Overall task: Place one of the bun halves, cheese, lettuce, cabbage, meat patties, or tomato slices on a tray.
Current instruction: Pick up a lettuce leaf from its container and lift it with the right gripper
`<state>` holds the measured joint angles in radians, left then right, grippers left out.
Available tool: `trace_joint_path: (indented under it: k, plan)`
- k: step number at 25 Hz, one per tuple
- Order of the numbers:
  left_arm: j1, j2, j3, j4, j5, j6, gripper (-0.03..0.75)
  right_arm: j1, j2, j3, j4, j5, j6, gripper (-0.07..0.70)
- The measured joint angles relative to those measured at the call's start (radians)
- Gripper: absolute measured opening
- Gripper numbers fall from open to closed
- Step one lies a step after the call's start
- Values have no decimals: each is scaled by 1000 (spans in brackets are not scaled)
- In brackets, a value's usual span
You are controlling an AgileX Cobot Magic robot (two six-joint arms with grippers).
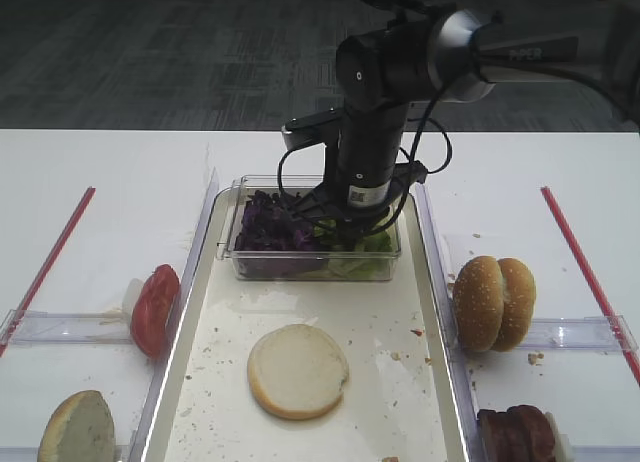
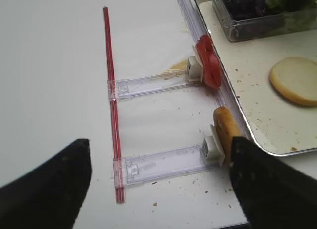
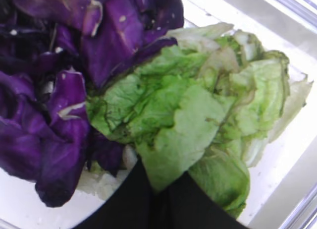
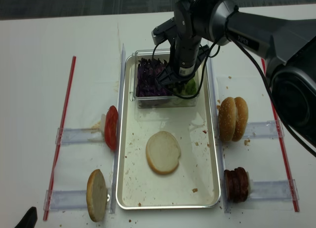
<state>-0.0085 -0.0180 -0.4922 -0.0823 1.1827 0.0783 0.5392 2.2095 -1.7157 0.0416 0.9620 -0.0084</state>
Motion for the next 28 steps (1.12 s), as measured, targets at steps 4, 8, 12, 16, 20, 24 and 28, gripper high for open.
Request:
trace_joint_path:
  k: [4, 8, 12, 16, 20, 24, 28]
  plan:
    - [0, 0, 0, 0, 0, 0, 562, 0, 0, 0, -13, 5, 0, 71]
    - [0, 0, 0, 0, 0, 0, 562, 0, -6, -2, -19, 23, 8, 70]
    - [0, 0, 0, 0, 0, 0, 562, 0, -16, -40, -19, 82, 8, 69]
    - [0, 0, 0, 0, 0, 0, 562, 0, -18, -97, -21, 140, 8, 69]
    - [0, 0, 0, 0, 0, 0, 562, 0, -18, -168, -21, 216, 8, 69]
    - [0, 0, 0, 0, 0, 0, 562, 0, -18, -248, -21, 259, 8, 69]
    - [0, 0, 0, 0, 0, 0, 562, 0, -18, -309, -21, 268, 2, 68]
